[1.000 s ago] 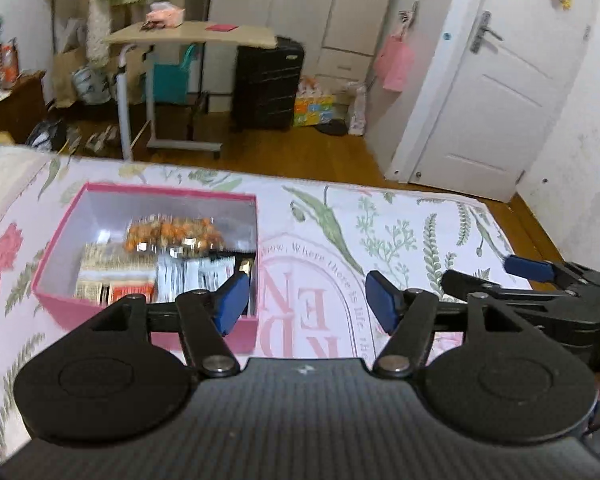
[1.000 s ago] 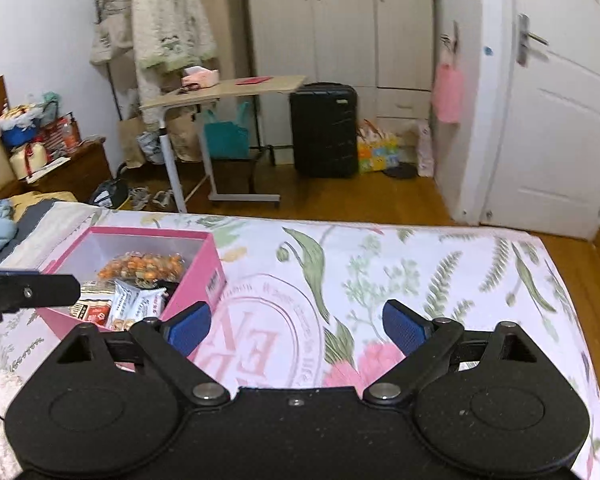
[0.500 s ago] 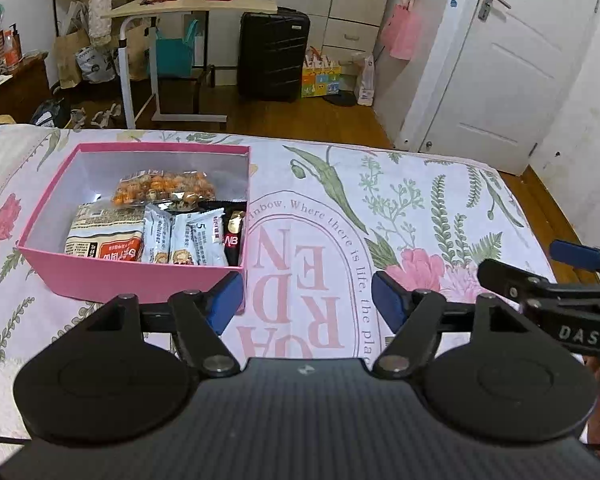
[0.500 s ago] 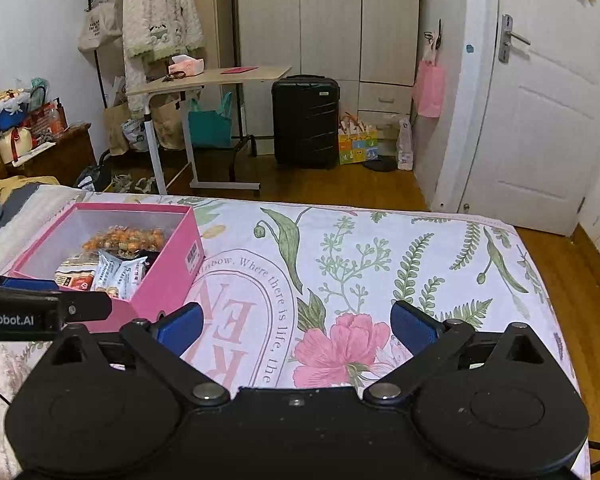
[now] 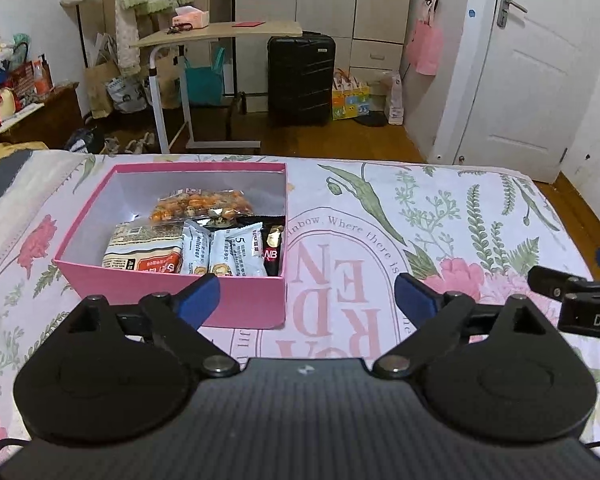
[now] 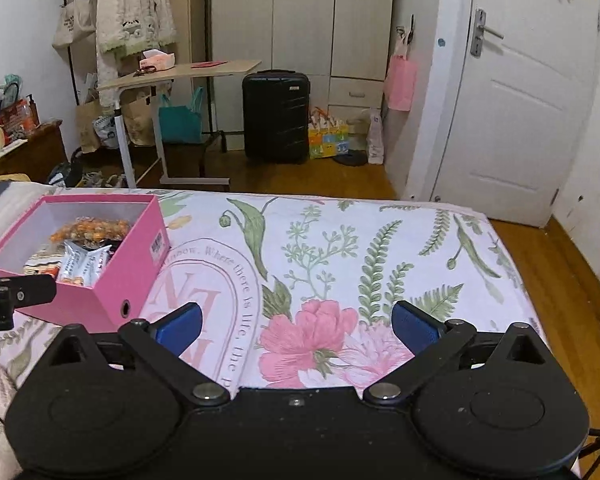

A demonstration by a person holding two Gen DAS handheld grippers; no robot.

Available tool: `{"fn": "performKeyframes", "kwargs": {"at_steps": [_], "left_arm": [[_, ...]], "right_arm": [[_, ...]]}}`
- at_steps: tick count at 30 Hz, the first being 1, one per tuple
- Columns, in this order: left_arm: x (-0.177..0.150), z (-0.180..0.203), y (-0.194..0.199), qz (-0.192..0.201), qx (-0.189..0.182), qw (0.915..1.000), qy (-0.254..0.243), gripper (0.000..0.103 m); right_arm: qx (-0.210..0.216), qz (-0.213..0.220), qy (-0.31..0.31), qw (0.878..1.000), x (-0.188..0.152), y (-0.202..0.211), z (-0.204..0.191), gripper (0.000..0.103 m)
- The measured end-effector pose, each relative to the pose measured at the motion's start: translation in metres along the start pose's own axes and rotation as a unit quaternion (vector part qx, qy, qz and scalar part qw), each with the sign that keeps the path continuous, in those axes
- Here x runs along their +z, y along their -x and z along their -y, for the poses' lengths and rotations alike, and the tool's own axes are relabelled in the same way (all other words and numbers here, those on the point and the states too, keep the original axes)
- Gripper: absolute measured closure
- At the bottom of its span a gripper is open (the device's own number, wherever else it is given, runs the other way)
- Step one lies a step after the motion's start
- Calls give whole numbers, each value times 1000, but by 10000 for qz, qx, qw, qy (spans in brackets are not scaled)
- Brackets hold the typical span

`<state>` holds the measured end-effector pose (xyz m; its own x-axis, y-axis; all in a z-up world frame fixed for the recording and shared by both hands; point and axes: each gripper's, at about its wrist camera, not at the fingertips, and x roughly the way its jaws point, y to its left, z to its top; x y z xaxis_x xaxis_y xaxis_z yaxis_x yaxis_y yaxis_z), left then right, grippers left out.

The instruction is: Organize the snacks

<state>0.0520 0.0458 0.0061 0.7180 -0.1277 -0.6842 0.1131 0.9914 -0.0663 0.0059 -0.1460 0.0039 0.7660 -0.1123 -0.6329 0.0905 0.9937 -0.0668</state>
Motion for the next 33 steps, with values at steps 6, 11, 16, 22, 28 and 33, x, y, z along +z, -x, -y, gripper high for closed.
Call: {"fn": "performKeyframes", "kwargs": {"at_steps": [6, 11, 16, 22, 28, 33], "left_arm": [[-7, 6, 2, -17, -63, 9999, -77, 8], [-10, 11, -1, -123, -94, 9996, -237, 8], [-13, 19, -4, -111, -77, 9990, -415, 8], [-17, 21, -9, -192, -156, 9989, -401, 8], [-20, 19, -10, -244, -156, 9990, -354, 8], [-21, 16, -11, -249, -144, 9991, -307, 8]], "right_arm": [[-12, 131, -71, 9999, -5, 5, 6, 1], [11, 3, -28, 10000, -9, 2, 6, 1], [-115, 141, 157, 9997, -12, 1, 1, 1], [-129, 82, 88, 9998, -13, -2, 1, 1], [-165, 64, 146, 9997, -14, -2, -2, 1], [-97, -1, 83, 9999, -13, 0, 0, 1]]}}
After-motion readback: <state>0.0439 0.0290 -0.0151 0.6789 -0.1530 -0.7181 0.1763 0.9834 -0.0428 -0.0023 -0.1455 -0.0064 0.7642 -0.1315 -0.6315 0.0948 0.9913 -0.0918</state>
